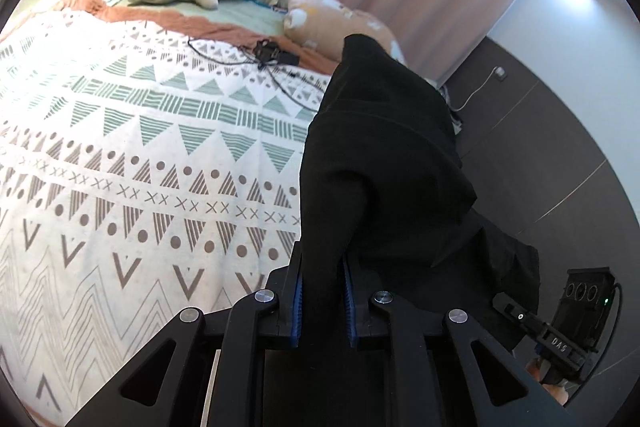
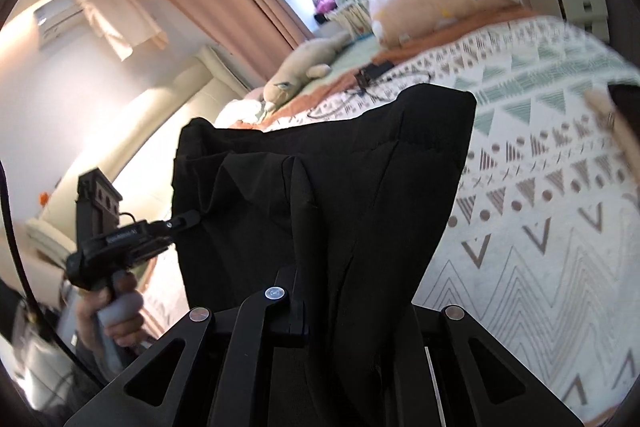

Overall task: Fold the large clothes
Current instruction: 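Lift the folded jacket off the bed with both grippers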

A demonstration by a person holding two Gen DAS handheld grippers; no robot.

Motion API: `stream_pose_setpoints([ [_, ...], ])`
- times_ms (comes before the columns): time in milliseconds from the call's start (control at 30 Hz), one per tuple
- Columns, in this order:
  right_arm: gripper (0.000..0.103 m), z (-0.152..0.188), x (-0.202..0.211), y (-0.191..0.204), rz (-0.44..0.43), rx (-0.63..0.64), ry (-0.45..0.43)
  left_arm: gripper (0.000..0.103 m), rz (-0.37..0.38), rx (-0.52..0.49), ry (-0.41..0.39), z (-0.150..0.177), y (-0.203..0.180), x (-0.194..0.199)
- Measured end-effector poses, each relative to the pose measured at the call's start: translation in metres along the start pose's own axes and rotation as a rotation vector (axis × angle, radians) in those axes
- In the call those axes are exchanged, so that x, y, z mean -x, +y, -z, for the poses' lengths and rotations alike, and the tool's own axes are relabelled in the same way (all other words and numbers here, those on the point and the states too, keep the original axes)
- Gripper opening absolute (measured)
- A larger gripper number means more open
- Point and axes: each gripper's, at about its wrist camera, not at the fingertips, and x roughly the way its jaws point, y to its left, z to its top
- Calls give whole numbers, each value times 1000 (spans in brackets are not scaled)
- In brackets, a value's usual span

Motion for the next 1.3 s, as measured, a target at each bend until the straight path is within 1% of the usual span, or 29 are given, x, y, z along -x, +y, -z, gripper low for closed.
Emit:
stream_pose_setpoints([
  [200,12,10,35,32,-10,31,-80,16,24,-38,-53,10,-14,50],
  [300,12,13,53,48,14,58,-106,15,38,-40,-78,15,-23,70],
  [467,12,8,88,64,48,73,-143,15,73,-66,-111,23,-49,104],
  [567,11,0,117,73,73,87,-181,15,104,-80,-127,24,-67,120],
  [667,11,-5,146,79,103,92,-216,15,122,-111,-140,24,-96,134],
  [767,11,-9,173,74,123,82,-260,15,133,-153,-143,25,-129,141],
  [867,11,-11,200,58,119,72,-308,15,152,-191,-149,25,-161,145],
  [1000,11,-19,229,39,121,60,-339,15,178,-219,-147,25,-198,140],
  [1067,11,-25,244,33,145,64,-354,15,181,-232,-144,26,-218,134],
  [1133,11,-32,257,28,197,88,-359,15,190,-237,-140,28,-239,127],
  [1300,11,-45,301,11,292,102,-372,15,236,-236,-123,40,-285,108],
])
